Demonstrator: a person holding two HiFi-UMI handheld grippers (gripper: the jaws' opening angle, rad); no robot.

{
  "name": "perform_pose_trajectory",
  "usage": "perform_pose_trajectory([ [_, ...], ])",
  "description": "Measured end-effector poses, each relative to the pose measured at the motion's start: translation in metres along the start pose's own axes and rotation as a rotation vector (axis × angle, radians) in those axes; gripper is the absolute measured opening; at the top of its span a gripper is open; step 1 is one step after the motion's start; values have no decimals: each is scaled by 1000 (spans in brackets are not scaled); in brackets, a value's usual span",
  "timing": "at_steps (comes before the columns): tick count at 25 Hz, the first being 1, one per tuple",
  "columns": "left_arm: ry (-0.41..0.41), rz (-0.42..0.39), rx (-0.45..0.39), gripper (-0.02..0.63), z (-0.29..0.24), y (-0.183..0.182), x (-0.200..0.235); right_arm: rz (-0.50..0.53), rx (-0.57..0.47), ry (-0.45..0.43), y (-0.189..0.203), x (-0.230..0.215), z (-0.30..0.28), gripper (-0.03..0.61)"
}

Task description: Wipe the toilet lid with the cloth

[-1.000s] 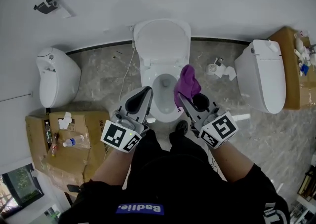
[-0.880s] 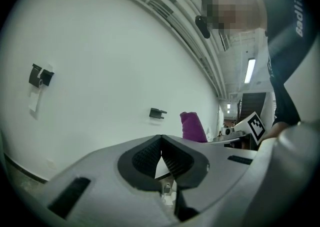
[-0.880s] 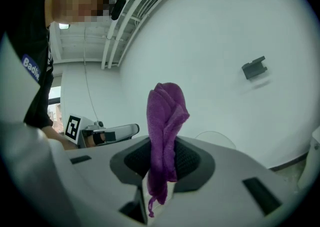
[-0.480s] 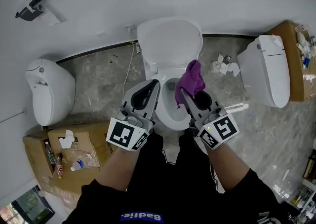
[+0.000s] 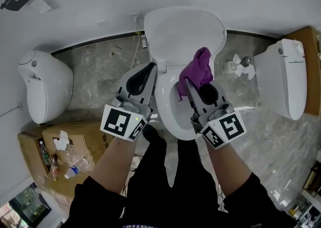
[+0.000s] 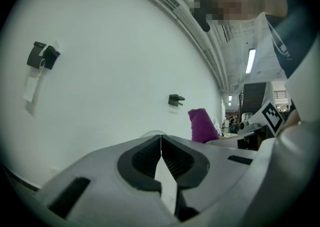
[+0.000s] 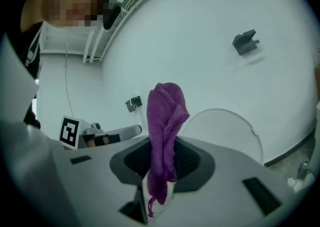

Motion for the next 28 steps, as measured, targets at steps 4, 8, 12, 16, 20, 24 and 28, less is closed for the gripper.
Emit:
perform_pose_trajectory([
  [4, -30, -35, 30, 20, -22, 22, 29, 9, 18, 13, 19, -27, -22, 100],
  [8, -25, -81, 76, 20, -47, 42, 51, 20, 33, 27, 33, -47, -45, 100],
  [12, -44, -110, 137, 20, -68, 65, 76, 13, 35, 37, 41, -62, -67, 100],
  [16, -50, -136, 174, 23, -84, 81, 95, 13, 47, 50, 50, -71, -84, 100],
  [20, -51, -149, 209, 94, -92, 93, 108, 11, 55, 80, 53, -79, -95, 100],
  [24, -44, -175, 236, 94, -101, 101, 120, 34, 52, 104, 52, -83, -111, 100],
  [28, -13, -186, 251, 94, -109, 108, 128, 65, 55, 106, 54, -86, -131, 100],
])
Point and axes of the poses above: the fingertips, and each gripper's own axes: z backward along the fingers, x to its left, y out of its underside, the point moved 2 cm from there along z, backward along the fingers, and after that the axes turned 7 degrees about z, right-handed, at the moved point
